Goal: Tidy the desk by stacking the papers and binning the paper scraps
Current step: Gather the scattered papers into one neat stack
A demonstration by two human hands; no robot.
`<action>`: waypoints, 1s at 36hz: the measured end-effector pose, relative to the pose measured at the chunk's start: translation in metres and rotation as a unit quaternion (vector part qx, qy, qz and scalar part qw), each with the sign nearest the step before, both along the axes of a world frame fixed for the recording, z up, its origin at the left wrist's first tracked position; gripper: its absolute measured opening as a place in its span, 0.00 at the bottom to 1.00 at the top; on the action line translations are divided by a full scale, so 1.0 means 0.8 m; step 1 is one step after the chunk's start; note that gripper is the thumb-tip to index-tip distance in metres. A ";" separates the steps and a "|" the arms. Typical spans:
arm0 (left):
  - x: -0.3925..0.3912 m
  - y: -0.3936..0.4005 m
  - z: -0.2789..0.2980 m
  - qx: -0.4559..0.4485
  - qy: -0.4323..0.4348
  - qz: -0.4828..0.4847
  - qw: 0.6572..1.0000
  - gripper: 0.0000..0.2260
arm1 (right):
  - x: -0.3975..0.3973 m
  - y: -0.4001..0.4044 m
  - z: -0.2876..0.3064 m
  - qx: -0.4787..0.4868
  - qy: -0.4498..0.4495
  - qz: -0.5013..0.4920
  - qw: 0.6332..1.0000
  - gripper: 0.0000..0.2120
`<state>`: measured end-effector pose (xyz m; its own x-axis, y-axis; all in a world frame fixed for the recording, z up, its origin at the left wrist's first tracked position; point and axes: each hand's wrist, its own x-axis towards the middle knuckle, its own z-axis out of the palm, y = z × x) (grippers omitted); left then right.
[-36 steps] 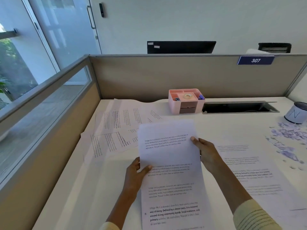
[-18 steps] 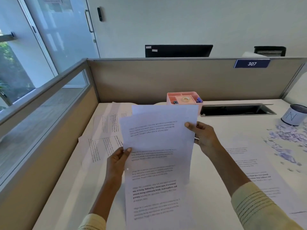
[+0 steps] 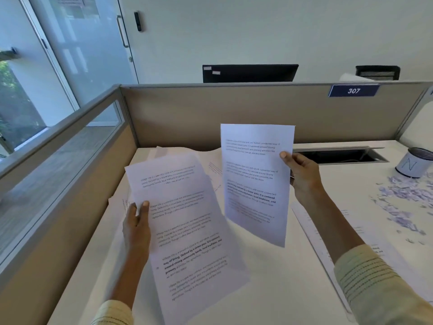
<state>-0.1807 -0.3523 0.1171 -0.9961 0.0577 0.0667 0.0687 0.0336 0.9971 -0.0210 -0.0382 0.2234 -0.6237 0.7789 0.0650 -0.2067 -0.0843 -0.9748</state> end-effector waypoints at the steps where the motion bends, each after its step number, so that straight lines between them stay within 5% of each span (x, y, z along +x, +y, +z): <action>1: -0.002 0.000 -0.001 -0.024 0.012 0.012 1.000 0.10 | 0.000 0.000 0.001 0.003 0.001 0.000 1.000 0.04; 15: -0.026 0.006 0.046 -0.196 0.140 0.081 0.967 0.23 | -0.006 0.006 0.042 0.089 -0.033 0.111 0.989 0.09; 21: -0.035 0.011 0.057 -0.160 0.110 0.083 0.977 0.23 | -0.015 0.001 0.065 0.122 -0.056 0.144 0.980 0.11; 25: -0.038 0.011 0.048 -0.113 0.069 0.075 0.988 0.25 | -0.018 -0.005 0.079 0.078 -0.026 0.159 0.984 0.18; 28: -0.039 0.018 0.038 -0.064 0.024 0.039 0.997 0.30 | -0.019 -0.003 0.086 0.026 0.014 0.189 0.981 0.13; 36: -0.001 0.070 0.086 0.045 -0.074 -0.076 0.993 0.14 | -0.026 -0.002 0.066 -0.054 0.043 0.162 0.984 0.07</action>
<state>-0.1814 -0.2961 0.1861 -0.9757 0.2082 -0.0688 -0.0821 -0.0559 0.9951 -0.0422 -0.0394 0.2765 -0.8361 0.5456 0.0569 -0.2338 -0.2606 -0.9367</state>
